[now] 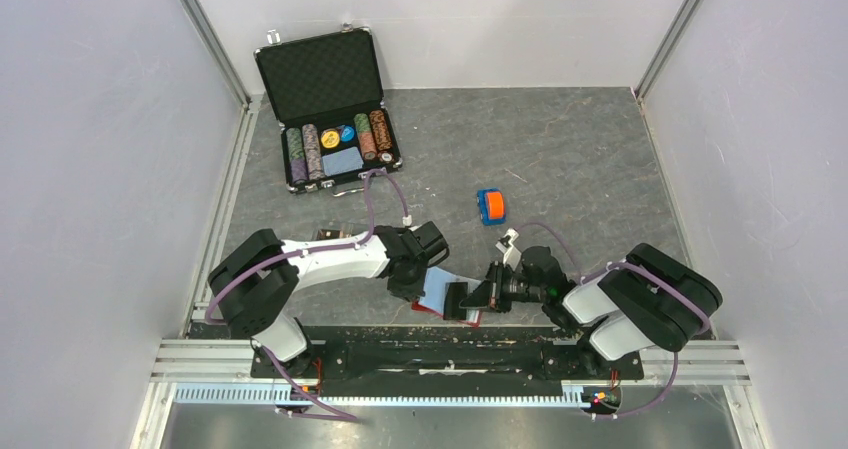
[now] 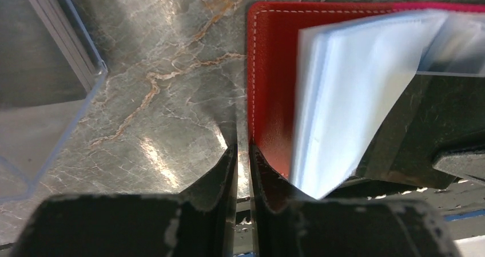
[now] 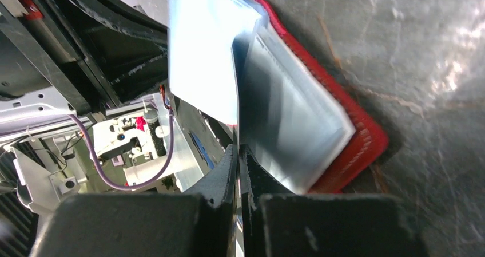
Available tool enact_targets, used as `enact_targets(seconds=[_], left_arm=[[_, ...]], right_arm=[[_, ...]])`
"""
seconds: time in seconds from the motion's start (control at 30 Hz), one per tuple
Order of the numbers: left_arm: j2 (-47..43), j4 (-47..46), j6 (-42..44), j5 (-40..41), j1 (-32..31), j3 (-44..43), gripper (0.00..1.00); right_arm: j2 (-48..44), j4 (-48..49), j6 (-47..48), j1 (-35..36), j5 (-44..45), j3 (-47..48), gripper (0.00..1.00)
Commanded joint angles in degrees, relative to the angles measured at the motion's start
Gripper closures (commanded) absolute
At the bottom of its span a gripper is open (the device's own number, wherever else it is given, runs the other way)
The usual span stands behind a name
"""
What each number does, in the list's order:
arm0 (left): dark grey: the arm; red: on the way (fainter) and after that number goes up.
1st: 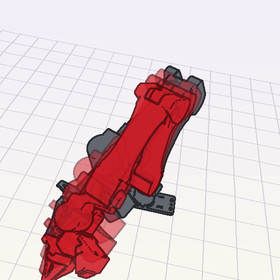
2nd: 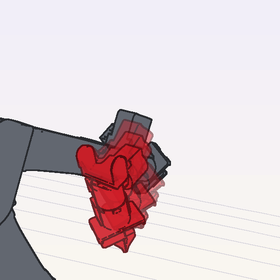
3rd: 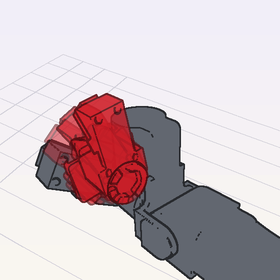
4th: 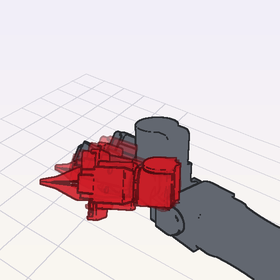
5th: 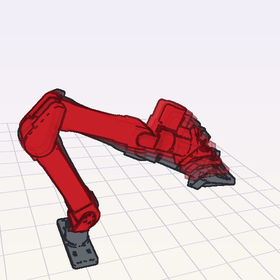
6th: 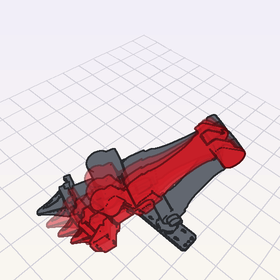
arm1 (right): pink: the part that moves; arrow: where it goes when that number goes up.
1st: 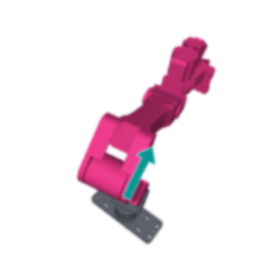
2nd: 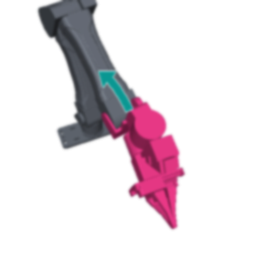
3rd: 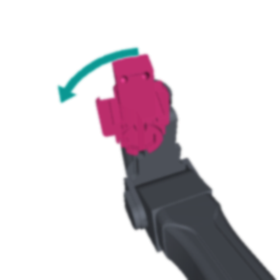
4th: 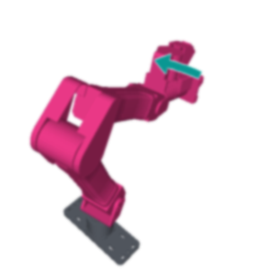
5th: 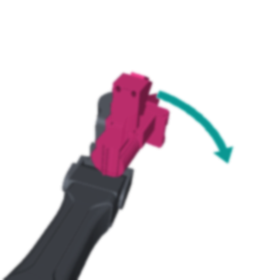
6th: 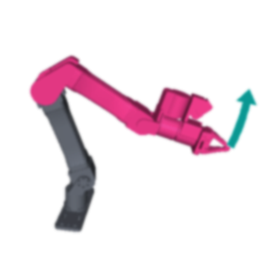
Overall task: Put the credit cards into the card holder
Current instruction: Insert the credit card into the card holder.
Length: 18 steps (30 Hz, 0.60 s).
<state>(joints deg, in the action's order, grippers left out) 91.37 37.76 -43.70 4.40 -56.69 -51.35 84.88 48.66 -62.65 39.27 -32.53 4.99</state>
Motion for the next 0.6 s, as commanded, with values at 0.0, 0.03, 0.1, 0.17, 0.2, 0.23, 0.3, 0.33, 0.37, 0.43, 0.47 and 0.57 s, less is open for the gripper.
enact_targets(seconds=[0.0, 0.03, 0.1, 0.17, 0.2, 0.23, 0.3, 0.33, 0.37, 0.43, 0.47, 0.57], left_arm=[[-0.44, -0.23, -3.73, -3.0, -1.74, 1.8, 0.82], [-0.72, -0.23, -3.92, -3.01, -1.76, 2.05, 0.82], [-1.36, -0.1, -4.02, -2.91, -1.77, 2.46, 0.82], [-1.85, 0.31, -4.11, -2.81, -1.77, 2.66, 0.82], [-2.03, 0.76, -4.07, -2.59, -1.87, 2.66, 0.82], [-2.25, 1.19, -4.01, -2.47, -2.0, 2.66, 0.82], [-2.52, 1.53, -3.87, -2.39, -2.17, 2.69, 0.82], [-2.58, 1.62, -3.76, -2.45, -2.16, 2.9, 0.82], [-2.55, 1.57, -3.76, -2.55, -2.23, 2.92, 0.83], [-2.26, 1.62, -3.76, -2.8, -2.46, 2.88, 0.83], [-2.02, 1.6, -3.76, -2.9, -2.59, 2.84, 0.83], [-1.14, 1.57, -3.67, -2.95, -3.02, 2.49, 0.83]], right_arm=[[0.37, 0.55, 1.91, 0.19, -0.16, 2.68, 1.0], [0.11, 0.48, 2.01, 0.11, -0.16, 2.78, 1.0], [-0.23, -0.81, 2.88, -0.05, -0.4, 3.52, 1.0], [-0.3, -1.03, 3.26, -0.4, -0.77, 3.76, 1.0], [-0.27, -0.95, 3.31, -0.62, -0.86, 3.77, 1.0], [-0.27, -0.77, 3.48, -0.88, -1.09, 3.87, 1.0], [0.0, -1.23, 4.37, -1.34, -1.99, 4.49, 1.0], [0.04, -1.62, 5.13, -1.59, -2.43, 4.74, 1.0], [0.17, -2.58, 6.0, -1.73, -2.72, 5.38, 1.0], [0.28, -5.73, 8.38, -1.87, -2.88, 6.84, 1.0], [0.3, -7.64, 9.46, -1.91, -2.73, 7.69, 1.0], [0.68, -8.31, 10.49, -1.99, -2.27, 8.13, 1.0]])
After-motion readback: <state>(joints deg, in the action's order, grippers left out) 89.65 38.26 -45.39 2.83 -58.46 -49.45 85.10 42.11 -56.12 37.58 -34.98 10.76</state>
